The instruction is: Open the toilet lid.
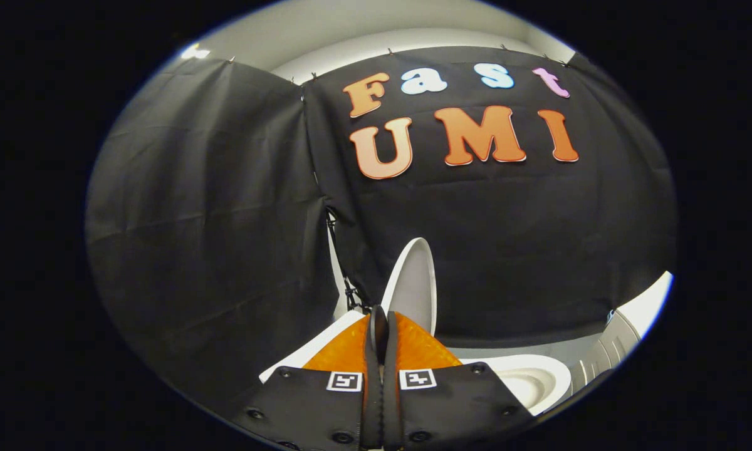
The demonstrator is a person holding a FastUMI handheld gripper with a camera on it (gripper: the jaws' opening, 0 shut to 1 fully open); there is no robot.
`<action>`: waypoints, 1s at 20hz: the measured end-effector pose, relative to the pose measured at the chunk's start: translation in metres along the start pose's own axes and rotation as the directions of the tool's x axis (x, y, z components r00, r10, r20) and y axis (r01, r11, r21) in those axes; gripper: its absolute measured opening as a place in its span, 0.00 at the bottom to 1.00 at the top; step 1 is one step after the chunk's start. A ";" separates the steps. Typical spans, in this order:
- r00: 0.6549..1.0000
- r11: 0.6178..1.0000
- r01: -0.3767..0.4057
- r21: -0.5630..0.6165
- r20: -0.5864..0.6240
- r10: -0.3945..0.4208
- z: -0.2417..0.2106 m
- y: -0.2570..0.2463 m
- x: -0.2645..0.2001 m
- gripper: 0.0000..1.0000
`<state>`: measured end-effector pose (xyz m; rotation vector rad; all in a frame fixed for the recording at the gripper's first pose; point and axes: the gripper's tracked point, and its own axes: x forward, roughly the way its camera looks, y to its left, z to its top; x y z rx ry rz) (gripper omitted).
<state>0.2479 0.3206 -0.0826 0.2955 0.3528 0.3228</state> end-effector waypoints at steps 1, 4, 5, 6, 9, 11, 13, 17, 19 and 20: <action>1.000 1.000 -0.018 0.006 -0.008 0.018 -0.005 0.012 0.004 0.08; 0.999 0.999 -0.045 0.023 -0.025 0.046 -0.012 0.036 0.011 0.08; 0.998 0.998 -0.051 0.043 -0.026 0.052 -0.013 0.043 0.014 0.08; 0.998 0.997 -0.058 0.054 -0.027 0.060 -0.014 0.049 0.017 0.08; 0.994 0.995 -0.095 0.009 -0.052 0.095 -0.023 0.077 0.031 0.08; 0.993 0.995 -0.101 0.002 -0.061 0.101 -0.026 0.085 0.040 0.09; 0.991 0.994 -0.111 0.010 -0.072 0.111 -0.031 0.095 0.043 0.08; 0.989 0.989 -0.120 -0.081 -0.092 0.112 -0.038 0.111 0.047 0.09; 0.991 0.985 -0.111 -0.130 -0.091 0.100 -0.037 0.111 0.044 0.09; 0.991 0.983 -0.111 -0.146 -0.091 0.098 -0.037 0.111 0.044 0.08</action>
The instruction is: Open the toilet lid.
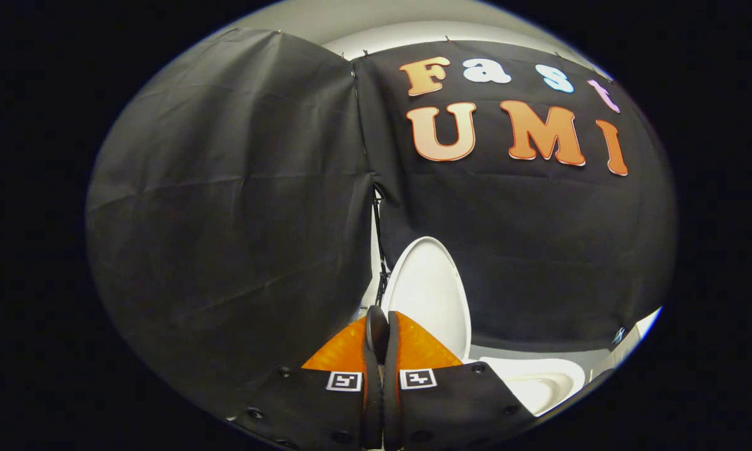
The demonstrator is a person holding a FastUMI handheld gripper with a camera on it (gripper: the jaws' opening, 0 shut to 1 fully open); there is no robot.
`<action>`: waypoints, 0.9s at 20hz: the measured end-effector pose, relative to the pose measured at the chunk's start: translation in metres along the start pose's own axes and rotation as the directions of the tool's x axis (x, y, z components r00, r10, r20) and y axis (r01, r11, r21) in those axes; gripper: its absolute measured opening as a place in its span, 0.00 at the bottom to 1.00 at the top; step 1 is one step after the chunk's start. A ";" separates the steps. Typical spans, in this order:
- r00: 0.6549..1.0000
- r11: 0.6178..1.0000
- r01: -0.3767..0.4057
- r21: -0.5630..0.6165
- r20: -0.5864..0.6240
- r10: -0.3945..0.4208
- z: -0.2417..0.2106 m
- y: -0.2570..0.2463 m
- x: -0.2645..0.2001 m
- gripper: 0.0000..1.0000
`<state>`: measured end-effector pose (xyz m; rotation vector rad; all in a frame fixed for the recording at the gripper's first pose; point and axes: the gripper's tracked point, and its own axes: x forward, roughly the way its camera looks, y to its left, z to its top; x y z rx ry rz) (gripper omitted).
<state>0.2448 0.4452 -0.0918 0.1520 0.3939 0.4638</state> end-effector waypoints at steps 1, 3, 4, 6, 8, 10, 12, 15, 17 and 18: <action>1.000 1.000 0.002 -0.002 0.000 -0.002 0.001 -0.001 0.000 0.09; 1.000 1.000 0.019 0.015 0.000 -0.019 -0.001 -0.007 -0.001 0.09; 0.999 0.999 0.032 0.020 0.007 -0.033 0.002 -0.010 -0.005 0.09; 0.999 0.999 0.039 0.025 0.024 -0.039 0.004 -0.012 -0.009 0.09; 0.999 0.999 0.041 0.009 0.030 -0.041 0.005 -0.013 -0.010 0.09; 1.000 1.000 0.000 0.014 0.018 0.000 0.003 -0.004 -0.009 0.18; 0.999 0.998 -0.051 0.026 0.020 0.050 0.003 0.007 -0.008 0.32; 0.997 0.999 -0.051 -0.009 0.060 0.052 0.023 0.011 -0.023 0.65; 0.990 0.997 -0.071 0.003 0.119 0.070 0.046 0.014 -0.032 0.87; 0.986 0.997 -0.075 0.012 0.151 0.072 0.057 0.013 -0.038 0.98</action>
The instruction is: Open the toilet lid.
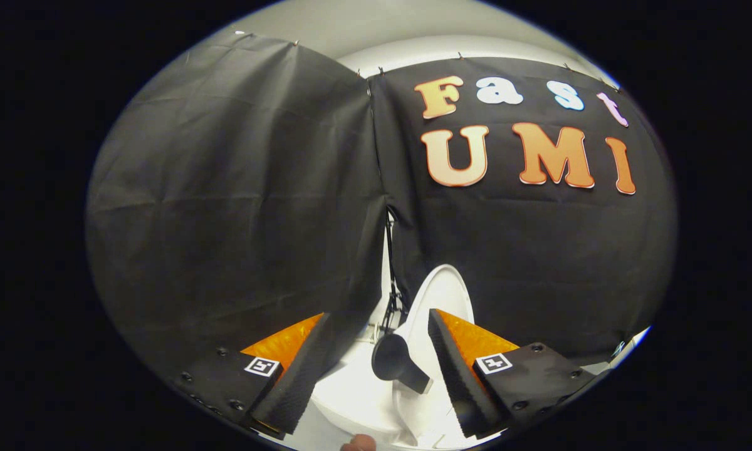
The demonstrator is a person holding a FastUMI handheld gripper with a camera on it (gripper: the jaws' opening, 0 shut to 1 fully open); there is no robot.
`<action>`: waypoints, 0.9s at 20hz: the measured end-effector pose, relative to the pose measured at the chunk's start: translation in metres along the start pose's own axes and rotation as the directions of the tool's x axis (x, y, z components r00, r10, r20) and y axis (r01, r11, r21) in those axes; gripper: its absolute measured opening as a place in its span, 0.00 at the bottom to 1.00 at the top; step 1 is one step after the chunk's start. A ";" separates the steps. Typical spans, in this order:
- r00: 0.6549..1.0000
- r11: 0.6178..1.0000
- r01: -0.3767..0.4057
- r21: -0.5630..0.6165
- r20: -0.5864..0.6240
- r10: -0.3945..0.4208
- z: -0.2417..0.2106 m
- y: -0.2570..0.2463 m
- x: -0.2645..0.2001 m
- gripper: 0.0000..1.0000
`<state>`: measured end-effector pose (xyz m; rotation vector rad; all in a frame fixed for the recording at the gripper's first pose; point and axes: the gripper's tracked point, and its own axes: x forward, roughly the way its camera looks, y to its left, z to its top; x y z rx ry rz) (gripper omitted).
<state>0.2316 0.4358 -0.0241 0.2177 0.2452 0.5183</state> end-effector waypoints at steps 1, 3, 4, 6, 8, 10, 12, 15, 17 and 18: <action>0.999 1.000 0.008 -0.002 0.035 -0.008 0.016 -0.004 -0.007 0.98; 0.995 0.999 0.044 -0.026 0.091 -0.042 0.044 -0.025 -0.028 0.98; 0.991 0.997 0.067 -0.037 0.116 -0.062 0.058 -0.039 -0.039 0.98; 0.982 0.990 0.128 -0.050 0.144 -0.120 0.073 -0.073 -0.061 0.98; 0.970 0.982 0.183 -0.036 0.167 -0.175 0.084 -0.110 -0.078 0.98; 0.958 0.973 0.231 -0.024 0.179 -0.224 0.094 -0.148 -0.105 0.98; 0.945 0.955 0.291 -0.052 0.174 -0.278 0.094 -0.189 -0.130 0.98; 0.918 0.923 0.373 -0.096 0.185 -0.351 0.088 -0.241 -0.168 0.98; 0.903 0.909 0.405 -0.098 0.195 -0.382 0.077 -0.267 -0.193 0.98; 0.895 0.900 0.425 -0.098 0.193 -0.401 0.069 -0.281 -0.203 0.98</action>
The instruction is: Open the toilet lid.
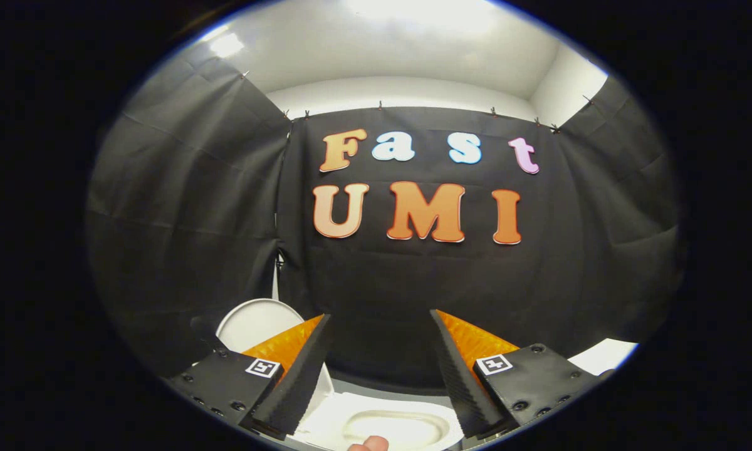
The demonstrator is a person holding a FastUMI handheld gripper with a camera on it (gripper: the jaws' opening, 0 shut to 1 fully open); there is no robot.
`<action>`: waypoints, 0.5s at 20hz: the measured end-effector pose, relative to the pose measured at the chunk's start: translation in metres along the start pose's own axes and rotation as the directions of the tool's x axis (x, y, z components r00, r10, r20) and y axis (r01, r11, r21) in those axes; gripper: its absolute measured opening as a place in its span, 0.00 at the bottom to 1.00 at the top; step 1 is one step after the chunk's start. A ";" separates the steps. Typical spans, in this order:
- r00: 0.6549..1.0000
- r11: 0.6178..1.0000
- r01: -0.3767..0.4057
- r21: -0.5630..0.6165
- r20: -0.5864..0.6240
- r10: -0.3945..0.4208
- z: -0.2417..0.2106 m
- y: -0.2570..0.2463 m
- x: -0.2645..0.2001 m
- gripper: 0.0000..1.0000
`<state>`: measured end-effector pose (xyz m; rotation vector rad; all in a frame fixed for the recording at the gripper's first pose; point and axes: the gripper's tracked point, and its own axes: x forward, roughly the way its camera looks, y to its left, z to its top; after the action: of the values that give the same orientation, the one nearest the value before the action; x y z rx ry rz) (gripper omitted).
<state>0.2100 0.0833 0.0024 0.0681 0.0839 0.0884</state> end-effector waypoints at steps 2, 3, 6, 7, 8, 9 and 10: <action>0.999 0.999 0.041 -0.011 -0.015 -0.041 -0.018 -0.033 -0.011 0.98; 0.998 0.999 0.051 -0.014 -0.025 -0.051 -0.029 -0.045 -0.017 0.98; 0.997 0.997 0.073 0.003 -0.040 -0.073 -0.056 -0.076 -0.036 0.98; 0.996 0.997 0.081 0.018 -0.040 -0.081 -0.061 -0.085 -0.043 0.98; 0.995 0.996 0.089 0.032 -0.041 -0.087 -0.066 -0.092 -0.049 0.98; 0.994 0.995 0.098 0.038 -0.043 -0.096 -0.071 -0.100 -0.054 0.98; 0.993 0.994 0.105 0.034 -0.052 -0.104 -0.076 -0.108 -0.058 0.98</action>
<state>0.1554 -0.0243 -0.0763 0.0981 0.1391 -0.0161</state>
